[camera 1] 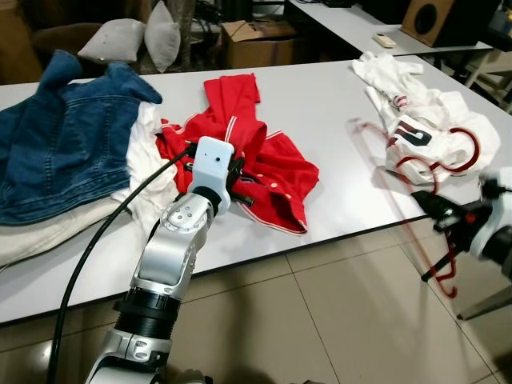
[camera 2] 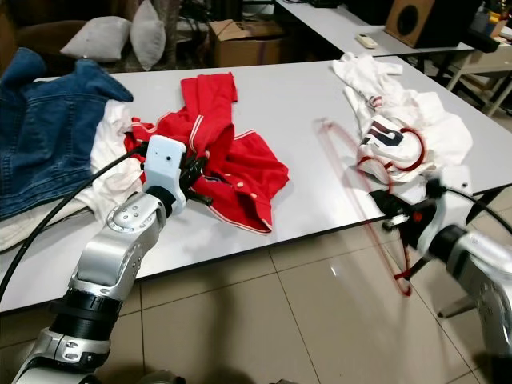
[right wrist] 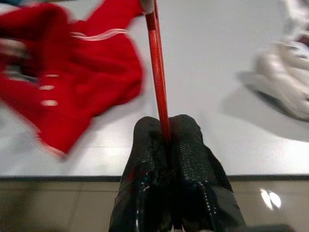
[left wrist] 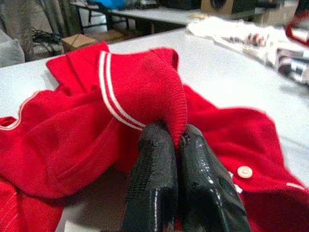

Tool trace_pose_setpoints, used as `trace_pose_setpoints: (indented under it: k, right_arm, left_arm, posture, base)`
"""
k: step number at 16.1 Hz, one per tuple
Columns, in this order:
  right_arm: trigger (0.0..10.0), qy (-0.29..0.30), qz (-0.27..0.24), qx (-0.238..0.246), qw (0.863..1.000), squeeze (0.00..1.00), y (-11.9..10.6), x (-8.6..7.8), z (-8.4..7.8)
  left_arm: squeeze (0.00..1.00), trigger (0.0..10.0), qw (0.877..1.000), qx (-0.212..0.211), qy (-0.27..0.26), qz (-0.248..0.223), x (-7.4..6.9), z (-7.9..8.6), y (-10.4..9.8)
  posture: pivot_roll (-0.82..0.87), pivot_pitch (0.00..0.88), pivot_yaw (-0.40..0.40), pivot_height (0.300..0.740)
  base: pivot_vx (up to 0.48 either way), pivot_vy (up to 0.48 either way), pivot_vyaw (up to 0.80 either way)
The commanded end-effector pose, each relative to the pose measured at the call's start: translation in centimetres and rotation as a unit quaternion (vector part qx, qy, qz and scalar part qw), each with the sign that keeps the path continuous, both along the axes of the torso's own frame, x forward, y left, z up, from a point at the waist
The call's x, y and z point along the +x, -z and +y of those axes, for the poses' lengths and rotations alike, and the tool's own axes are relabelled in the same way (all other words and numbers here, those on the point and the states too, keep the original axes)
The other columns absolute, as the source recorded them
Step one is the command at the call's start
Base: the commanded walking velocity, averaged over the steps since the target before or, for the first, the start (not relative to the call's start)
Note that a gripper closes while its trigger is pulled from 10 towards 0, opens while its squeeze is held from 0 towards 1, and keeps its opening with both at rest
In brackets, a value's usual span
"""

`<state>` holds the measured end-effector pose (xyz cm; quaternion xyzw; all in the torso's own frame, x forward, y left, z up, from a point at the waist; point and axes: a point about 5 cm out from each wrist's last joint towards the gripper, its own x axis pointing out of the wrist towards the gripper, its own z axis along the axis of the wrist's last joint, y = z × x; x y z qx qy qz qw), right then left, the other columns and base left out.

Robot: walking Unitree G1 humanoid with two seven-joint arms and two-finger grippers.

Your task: Hang hanger

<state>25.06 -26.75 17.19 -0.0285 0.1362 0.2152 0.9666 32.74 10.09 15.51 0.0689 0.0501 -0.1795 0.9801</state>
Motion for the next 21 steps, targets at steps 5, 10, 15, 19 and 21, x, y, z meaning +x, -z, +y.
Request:
trace_pose_setpoints:
  k: [5,10,15,19,21]
  right_arm:
    - [10.0,-0.083,-0.026,0.018,0.996,0.0,-0.3,-1.1,3.5]
    - [10.0,-0.077,-0.011,0.008,0.997,0.0,1.5,-2.4,5.6]
    - [10.0,-0.035,-0.014,0.013,0.999,0.0,2.2,-3.2,5.4]
    - [10.0,-0.064,-0.011,0.024,0.998,0.0,2.1,-4.0,6.4]
    - [10.0,-0.095,-0.003,0.035,0.995,0.0,2.2,-4.5,7.4]
  left_arm:
    - [1.0,10.0,0.996,0.078,0.037,-0.034,-0.7,2.7,-0.6]
    - [1.0,10.0,0.986,0.115,0.103,-0.057,-0.8,4.6,-1.6]
    - [0.0,10.0,0.984,0.12,0.11,-0.076,1.1,3.2,-2.1]
    - [0.0,10.0,0.987,0.149,0.015,-0.062,3.4,4.6,-1.6]
    - [0.0,10.0,0.989,0.143,0.019,-0.038,3.8,4.7,-0.6]
  posture:
    - [-0.07,0.0,-0.04,0.74]
    - [-0.06,0.0,-0.03,0.74]
    - [-0.07,0.0,-0.027,0.74]
    - [-0.08,0.0,-0.015,0.74]
    - [-0.09,0.0,-0.013,0.74]
  base:
    - [0.0,0.0,0.0]
    - [0.0,0.0,0.0]
    - [0.0,0.0,0.0]
    - [0.0,0.0,0.0]
    - [0.0,0.0,0.0]
